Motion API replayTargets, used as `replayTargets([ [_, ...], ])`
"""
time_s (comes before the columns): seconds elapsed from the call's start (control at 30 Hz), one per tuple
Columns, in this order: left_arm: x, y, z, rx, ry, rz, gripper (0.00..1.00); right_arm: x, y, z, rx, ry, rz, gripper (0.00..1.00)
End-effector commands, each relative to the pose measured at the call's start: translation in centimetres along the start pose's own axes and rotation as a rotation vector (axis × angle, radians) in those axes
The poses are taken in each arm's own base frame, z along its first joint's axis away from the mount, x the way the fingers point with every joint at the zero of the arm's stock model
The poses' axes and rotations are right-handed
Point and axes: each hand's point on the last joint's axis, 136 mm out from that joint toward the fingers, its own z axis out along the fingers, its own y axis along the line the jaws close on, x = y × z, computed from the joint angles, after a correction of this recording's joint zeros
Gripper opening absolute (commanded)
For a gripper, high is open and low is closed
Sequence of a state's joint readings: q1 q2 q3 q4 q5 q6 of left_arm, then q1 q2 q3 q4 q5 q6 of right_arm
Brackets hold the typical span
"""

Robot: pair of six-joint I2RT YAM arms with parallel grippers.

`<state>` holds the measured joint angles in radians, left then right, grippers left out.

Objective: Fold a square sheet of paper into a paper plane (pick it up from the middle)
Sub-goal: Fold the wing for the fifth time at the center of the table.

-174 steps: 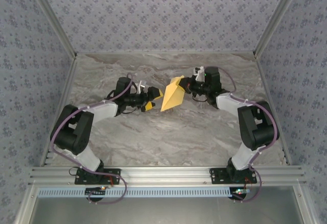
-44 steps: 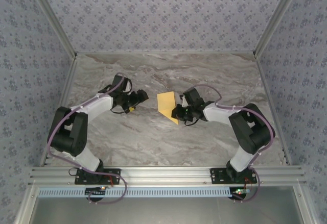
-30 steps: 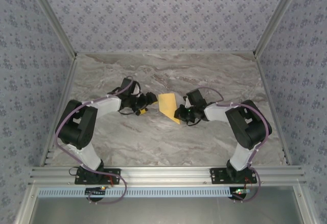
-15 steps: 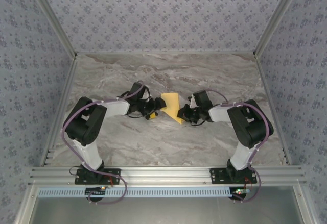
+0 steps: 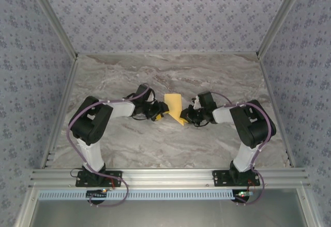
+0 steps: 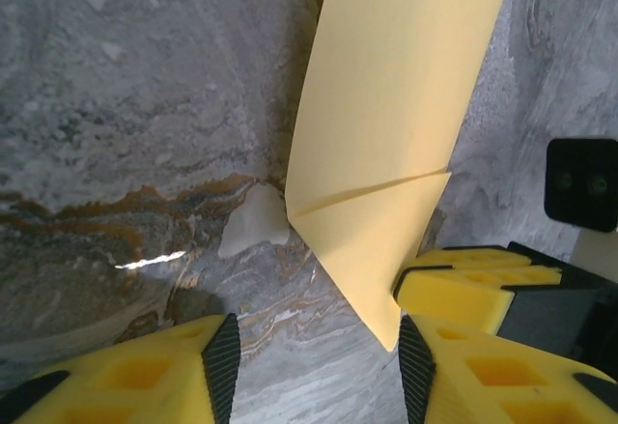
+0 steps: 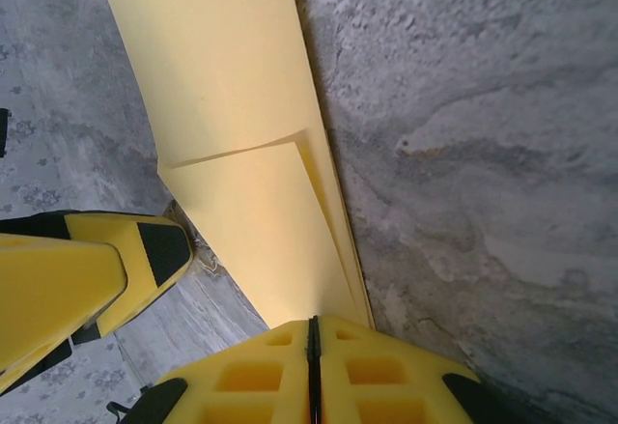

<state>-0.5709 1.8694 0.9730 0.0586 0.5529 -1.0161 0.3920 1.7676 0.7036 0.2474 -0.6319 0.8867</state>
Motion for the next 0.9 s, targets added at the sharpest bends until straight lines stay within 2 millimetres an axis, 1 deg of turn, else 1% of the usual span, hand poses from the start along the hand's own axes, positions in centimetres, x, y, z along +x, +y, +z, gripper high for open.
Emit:
replayTargets([
  [0.0,-0.6,-1.3,0.6,0.02,0.0,0.033,0.41,0.6,-2.6,0.2,0.062,0.01,0.072,0.1],
  [0.17,-0.9,-2.0,0.6,0.033,-0.002,0.049,0.31,0.6,-2.8,0.1,0.06,0.011,0.078,0.1],
  [0.4,-1.4,-1.1,1.1,-0.006,-0.01,0.033,0.31,0.7,-2.8,0.1,0.057,0.013,0.08,0.1],
  [0.63,-1.7,-0.3,1.0,-0.048,-0.039,0.012,0.32,0.7,-2.9,0.1,0.062,0.009,0.084,0.09],
  [0.87,-1.6,-0.3,1.3,-0.026,-0.036,-0.011,0.32,0.7,-2.9,0.1,0.06,0.009,0.084,0.09],
])
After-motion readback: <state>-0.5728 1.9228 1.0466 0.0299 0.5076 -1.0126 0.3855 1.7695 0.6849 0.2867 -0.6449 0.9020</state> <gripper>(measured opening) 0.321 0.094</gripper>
